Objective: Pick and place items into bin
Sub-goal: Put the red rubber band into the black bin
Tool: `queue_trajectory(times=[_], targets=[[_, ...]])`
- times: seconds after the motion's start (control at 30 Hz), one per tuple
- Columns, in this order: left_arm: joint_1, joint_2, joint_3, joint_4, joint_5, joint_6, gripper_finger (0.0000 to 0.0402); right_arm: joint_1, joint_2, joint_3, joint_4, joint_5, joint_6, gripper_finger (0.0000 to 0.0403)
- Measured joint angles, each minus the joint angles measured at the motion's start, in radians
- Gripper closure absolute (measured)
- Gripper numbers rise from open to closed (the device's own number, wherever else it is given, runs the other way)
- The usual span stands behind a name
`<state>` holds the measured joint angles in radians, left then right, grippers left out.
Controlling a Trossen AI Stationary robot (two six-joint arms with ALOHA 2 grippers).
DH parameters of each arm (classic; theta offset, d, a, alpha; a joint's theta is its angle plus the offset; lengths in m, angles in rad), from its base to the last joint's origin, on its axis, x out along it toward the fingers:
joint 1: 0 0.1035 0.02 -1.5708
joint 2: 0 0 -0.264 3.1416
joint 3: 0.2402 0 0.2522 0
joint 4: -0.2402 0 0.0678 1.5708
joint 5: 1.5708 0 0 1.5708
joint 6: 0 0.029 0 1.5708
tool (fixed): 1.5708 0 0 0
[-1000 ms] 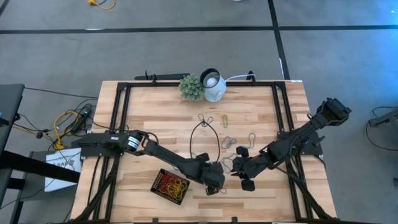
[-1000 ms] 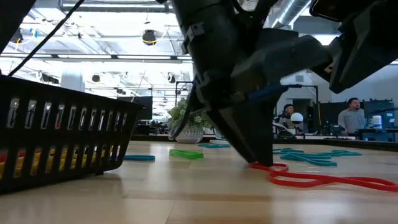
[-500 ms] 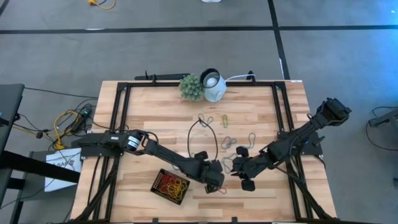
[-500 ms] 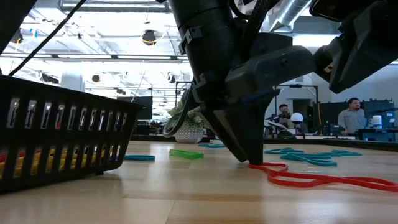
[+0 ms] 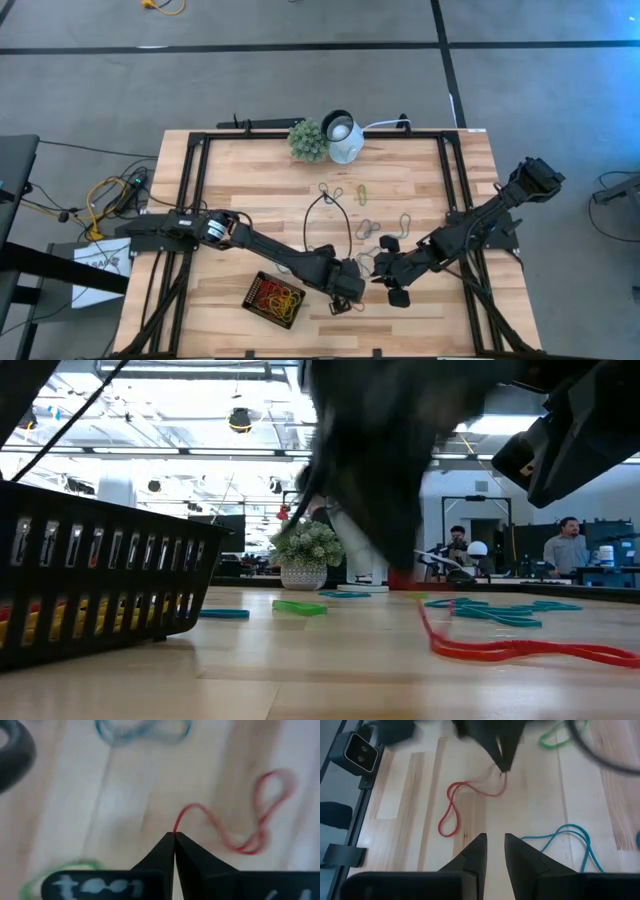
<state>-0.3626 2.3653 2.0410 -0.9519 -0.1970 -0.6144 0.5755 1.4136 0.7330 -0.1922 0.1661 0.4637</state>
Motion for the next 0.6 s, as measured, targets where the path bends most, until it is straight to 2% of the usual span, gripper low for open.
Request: queue_trajectory(times=[0.2, 0.23, 0.3, 0.37, 0.47, 0.6], targets=[[-0.054, -0.003, 0.302, -0.348, -0.101, -0.064, 0.0401, 0.000, 0.000, 0.000, 0.007, 0.000, 0.005, 0.0340], [-0.070, -0.014, 0.317, -0.388, -0.112, -0.090, 0.0401, 0.000, 0.000, 0.000, 0.007, 0.000, 0.007, 0.0340], [-0.101, -0.086, 0.261, -0.399, -0.104, -0.155, 0.0401, 0.000, 0.000, 0.000, 0.008, -0.001, 0.007, 0.0340], [-0.137, -0.132, 0.246, -0.475, -0.090, -0.268, 0.0401, 0.000, 0.000, 0.000, 0.008, -0.002, 0.007, 0.0340], [-0.205, -0.180, 0.246, -0.615, -0.129, -0.450, 0.0401, 0.000, 0.000, 0.000, 0.008, -0.002, 0.007, 0.0340], [-0.305, -0.228, 0.246, -0.601, -0.138, -0.561, 0.0401, 0.000, 0.000, 0.000, 0.010, -0.001, 0.007, 0.0340]])
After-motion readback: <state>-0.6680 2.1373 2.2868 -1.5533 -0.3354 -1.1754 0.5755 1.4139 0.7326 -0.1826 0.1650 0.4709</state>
